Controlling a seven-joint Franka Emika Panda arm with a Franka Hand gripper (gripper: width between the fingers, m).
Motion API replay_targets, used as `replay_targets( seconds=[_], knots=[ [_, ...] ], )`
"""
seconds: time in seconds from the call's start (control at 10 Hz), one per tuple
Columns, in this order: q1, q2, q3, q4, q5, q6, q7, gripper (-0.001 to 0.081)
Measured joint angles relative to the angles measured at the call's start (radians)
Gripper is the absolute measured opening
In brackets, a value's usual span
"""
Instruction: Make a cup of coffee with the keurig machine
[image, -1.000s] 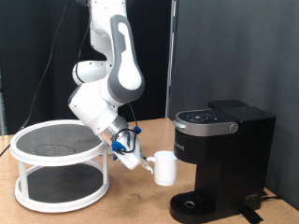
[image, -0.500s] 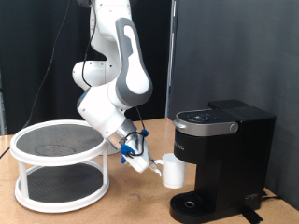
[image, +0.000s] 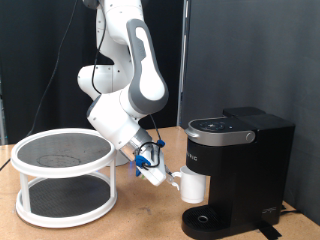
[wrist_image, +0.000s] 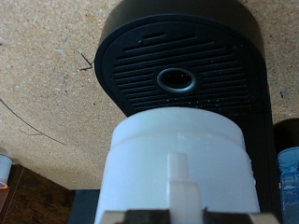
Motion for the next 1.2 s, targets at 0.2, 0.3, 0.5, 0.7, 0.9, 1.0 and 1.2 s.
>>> replay_targets(
  seconds=[0.2, 0.3, 0.5, 0.7, 0.9, 1.0, 1.2],
  knots=[
    [0.0, 0.01, 0.006, 0.014, 0.0, 0.0, 0.0, 0.0001],
    [0.0, 0.019, 0.009, 0.023, 0.0, 0.0, 0.0, 0.0001],
    [0.0, 0.033, 0.016, 0.037, 0.0, 0.005, 0.0, 0.0001],
    [0.0, 0.053, 0.024, 0.051, 0.0, 0.018, 0.0, 0.0001],
    [0.003, 0.077, 0.035, 0.064, 0.0, 0.039, 0.0, 0.0001],
    [0.004, 0.091, 0.041, 0.068, 0.0, 0.049, 0.0, 0.0001],
    [0.005, 0.119, 0.053, 0.076, 0.001, 0.068, -0.001, 0.0001]
  ],
)
